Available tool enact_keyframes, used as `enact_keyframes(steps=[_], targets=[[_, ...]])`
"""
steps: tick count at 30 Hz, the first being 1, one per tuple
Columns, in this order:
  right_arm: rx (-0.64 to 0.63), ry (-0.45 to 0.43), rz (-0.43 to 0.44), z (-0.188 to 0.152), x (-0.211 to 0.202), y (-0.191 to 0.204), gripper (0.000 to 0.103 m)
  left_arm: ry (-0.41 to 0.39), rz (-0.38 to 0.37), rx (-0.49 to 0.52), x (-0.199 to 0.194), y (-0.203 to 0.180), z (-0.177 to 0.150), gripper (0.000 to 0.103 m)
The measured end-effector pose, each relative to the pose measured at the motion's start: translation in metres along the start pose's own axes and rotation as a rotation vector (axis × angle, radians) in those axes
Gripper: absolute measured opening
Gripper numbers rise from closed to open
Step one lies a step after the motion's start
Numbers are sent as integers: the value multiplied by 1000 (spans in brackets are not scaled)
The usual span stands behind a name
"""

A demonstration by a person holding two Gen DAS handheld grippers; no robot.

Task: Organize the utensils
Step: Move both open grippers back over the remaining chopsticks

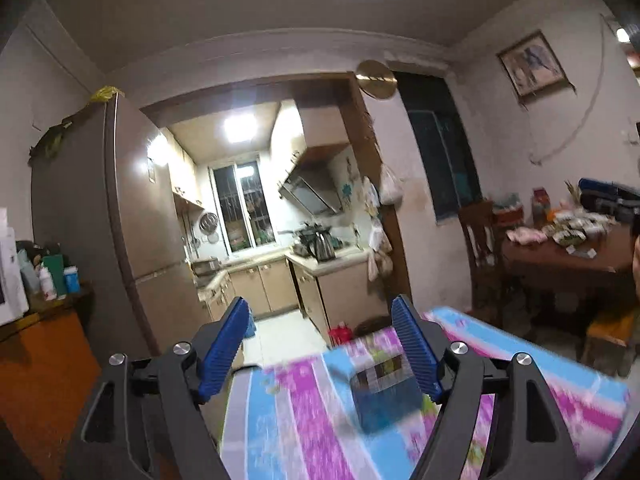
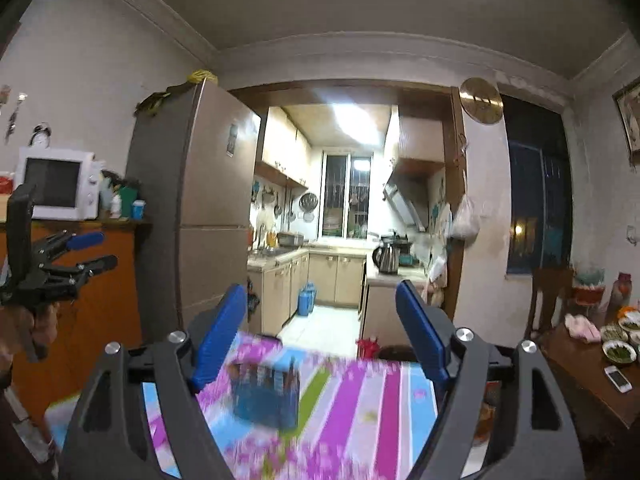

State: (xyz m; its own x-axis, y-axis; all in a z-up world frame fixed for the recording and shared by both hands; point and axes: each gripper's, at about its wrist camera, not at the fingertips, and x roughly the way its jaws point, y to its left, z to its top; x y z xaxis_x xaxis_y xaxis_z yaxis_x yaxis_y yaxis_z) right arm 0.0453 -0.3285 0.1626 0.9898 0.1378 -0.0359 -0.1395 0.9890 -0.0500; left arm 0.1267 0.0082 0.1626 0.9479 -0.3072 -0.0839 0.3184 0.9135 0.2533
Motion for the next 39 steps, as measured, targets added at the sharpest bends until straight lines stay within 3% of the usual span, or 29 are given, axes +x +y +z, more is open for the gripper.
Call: enact_keyframes(steps=[3, 5, 9, 13, 15, 20, 21, 23, 26, 29, 31, 36, 39], targets=[[50, 26, -19, -40, -44, -7, 80, 45, -4, -22, -39, -1, -41, 75], [82, 67, -41, -65, -62, -9, 91, 91, -13, -58, -64, -2, -74, 80], [72, 194, -149, -124, -93, 2, 93, 197, 17, -96, -93, -8, -131, 80], [37, 300, -197, -170, -105, 25, 91, 276, -6, -99, -118, -32, -182, 80], [0, 336, -204, -191, -107, 39, 88, 305, -11, -98, -127, -47, -203, 78], [-51, 426, -156, -241, -101, 77, 63, 416, -73, -170, -125, -86, -247, 45], [-64, 442, -149, -250, -98, 84, 58, 430, -72, -169, -126, -91, -254, 42], [-101, 457, -143, -264, -99, 95, 48, 448, -70, -145, -126, -107, -266, 27], [-99, 462, -57, -277, -96, 111, 31, 471, -57, -120, -126, -127, -277, 15], [-101, 462, 23, -280, -86, 124, 21, 486, -34, -128, -125, -139, -280, 15], [-110, 470, 49, -285, -85, 129, 21, 480, -10, -99, -127, -150, -280, 15], [-101, 460, -42, -291, -89, 112, 21, 499, 41, -73, -127, -162, -285, 15], [-89, 452, 3, -289, -88, 111, 21, 511, 56, -67, -125, -167, -287, 15]])
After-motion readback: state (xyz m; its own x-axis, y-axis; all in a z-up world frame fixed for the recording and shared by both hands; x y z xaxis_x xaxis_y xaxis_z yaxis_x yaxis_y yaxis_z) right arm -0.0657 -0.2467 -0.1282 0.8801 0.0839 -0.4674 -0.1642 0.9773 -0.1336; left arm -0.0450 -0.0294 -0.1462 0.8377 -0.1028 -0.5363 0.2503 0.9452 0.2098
